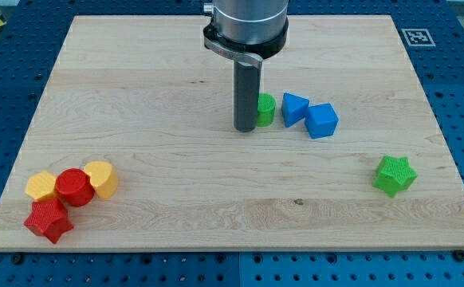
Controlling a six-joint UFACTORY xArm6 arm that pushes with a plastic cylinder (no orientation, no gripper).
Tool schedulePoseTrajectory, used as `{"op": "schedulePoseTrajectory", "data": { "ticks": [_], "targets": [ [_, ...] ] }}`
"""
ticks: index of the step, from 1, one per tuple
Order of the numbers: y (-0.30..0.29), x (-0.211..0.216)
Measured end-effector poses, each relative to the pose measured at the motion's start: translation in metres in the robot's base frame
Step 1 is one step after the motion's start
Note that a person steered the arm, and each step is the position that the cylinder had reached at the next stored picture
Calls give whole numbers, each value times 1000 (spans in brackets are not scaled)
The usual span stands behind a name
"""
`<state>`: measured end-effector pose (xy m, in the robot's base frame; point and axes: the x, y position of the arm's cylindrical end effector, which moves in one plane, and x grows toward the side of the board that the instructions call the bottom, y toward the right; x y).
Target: Point your arm to the green star
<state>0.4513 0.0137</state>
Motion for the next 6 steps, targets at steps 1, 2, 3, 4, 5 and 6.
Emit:
{"op": "schedulePoseTrajectory", "data": {
  "ticks": [1, 2, 3, 4, 5, 6],
  "targets": [
    [16, 28],
    [60, 71],
    [112, 117],
    [176, 136],
    [225, 114],
    [228, 109]
  ]
}}
